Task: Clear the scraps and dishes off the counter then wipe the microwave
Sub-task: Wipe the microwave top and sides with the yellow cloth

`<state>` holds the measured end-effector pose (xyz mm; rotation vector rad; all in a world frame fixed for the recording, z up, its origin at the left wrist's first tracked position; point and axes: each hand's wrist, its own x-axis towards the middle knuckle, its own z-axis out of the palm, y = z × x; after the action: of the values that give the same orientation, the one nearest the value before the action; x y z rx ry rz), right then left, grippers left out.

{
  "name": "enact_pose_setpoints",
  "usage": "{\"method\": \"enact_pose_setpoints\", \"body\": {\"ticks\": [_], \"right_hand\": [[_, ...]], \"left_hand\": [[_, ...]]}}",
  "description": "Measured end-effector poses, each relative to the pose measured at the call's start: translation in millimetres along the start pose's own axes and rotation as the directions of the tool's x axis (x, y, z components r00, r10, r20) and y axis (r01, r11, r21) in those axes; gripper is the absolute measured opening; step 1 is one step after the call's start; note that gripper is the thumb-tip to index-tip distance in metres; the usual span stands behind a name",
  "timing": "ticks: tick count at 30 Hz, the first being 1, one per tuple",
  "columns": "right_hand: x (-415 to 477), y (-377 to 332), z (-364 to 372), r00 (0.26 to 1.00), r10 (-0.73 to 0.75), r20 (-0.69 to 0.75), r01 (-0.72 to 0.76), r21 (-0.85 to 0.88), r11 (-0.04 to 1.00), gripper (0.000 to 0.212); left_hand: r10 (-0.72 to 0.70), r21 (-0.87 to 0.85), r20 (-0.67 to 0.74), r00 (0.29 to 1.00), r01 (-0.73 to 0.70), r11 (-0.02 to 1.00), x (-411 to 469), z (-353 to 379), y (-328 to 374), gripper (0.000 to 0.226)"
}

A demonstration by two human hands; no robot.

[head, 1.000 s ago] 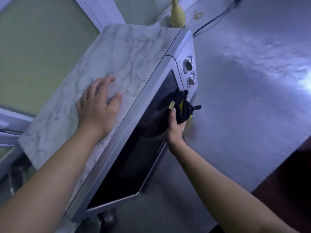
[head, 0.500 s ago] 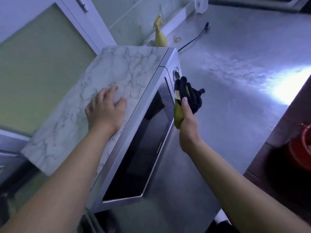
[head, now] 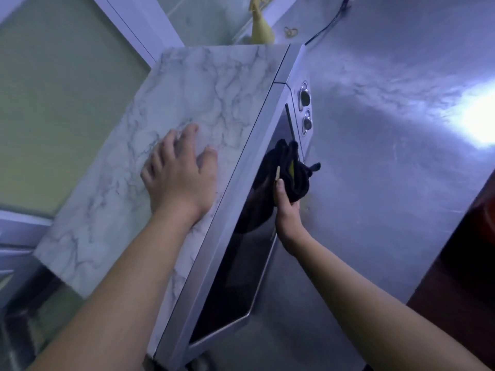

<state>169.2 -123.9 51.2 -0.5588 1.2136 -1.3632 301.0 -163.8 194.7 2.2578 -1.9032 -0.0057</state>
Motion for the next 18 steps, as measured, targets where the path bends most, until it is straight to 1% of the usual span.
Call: {"method": "enact_pose_setpoints", "body": {"ticks": [3,6,8,10,12,13,14,15,16,17,18], "right_hand": [[14,21,-9,0.996,0.054,-0.070,-0.055,-0.011,0.998,0.057],[22,27,-17,0.989,0.147,-0.027,-0.147,-0.008,0.989,0.063],[26,26,-25,0.985,0.174,-0.008,-0.174,-0.023,0.985,0.064],[26,16,-32,0.984,0.175,0.023,-0.174,-0.031,0.984,0.060],[19,-2,-35,0.985,0.173,0.014,-0.173,0.017,0.985,0.052],[12,-13,-35,0.988,0.154,-0.016,-0.153,0.048,0.987,0.050],[3,-24,-34,0.993,0.104,-0.057,-0.100,0.070,0.993,0.048],[-9,-36,-31,0.995,0.012,-0.104,-0.004,0.075,0.997,0.044],[-23,-49,-25,0.984,-0.110,-0.140,0.121,0.077,0.990,0.037],[-38,-62,-15,0.963,-0.228,-0.145,0.242,0.088,0.966,0.029],[-52,-73,-1,0.944,-0.311,-0.113,0.321,0.085,0.943,0.025]], "left_hand": [[0.004,0.001,-0.006,1.000,-0.004,1.000,1,0,0,0.050],[-0.005,0.000,0.006,1.000,0.005,1.000,0,-1,2,0.052],[-0.008,0.000,0.013,1.000,0.008,1.000,0,-2,3,0.051],[-0.010,-0.005,0.024,1.000,0.010,1.000,0,-2,4,0.051],[-0.012,-0.001,0.039,0.999,0.012,1.000,0,-3,4,0.052],[-0.010,0.002,0.043,0.999,0.010,1.000,0,-3,4,0.052],[-0.007,0.002,0.045,0.999,0.007,1.000,0,-4,5,0.053],[-0.004,-0.001,0.047,0.999,0.004,1.000,0,-4,5,0.053],[-0.002,-0.005,0.047,0.999,0.002,1.000,0,-4,5,0.053],[0.000,-0.007,0.046,0.999,0.000,1.000,0,-5,5,0.054],[0.003,-0.008,0.047,0.999,-0.003,1.000,0,-5,5,0.054]]}}
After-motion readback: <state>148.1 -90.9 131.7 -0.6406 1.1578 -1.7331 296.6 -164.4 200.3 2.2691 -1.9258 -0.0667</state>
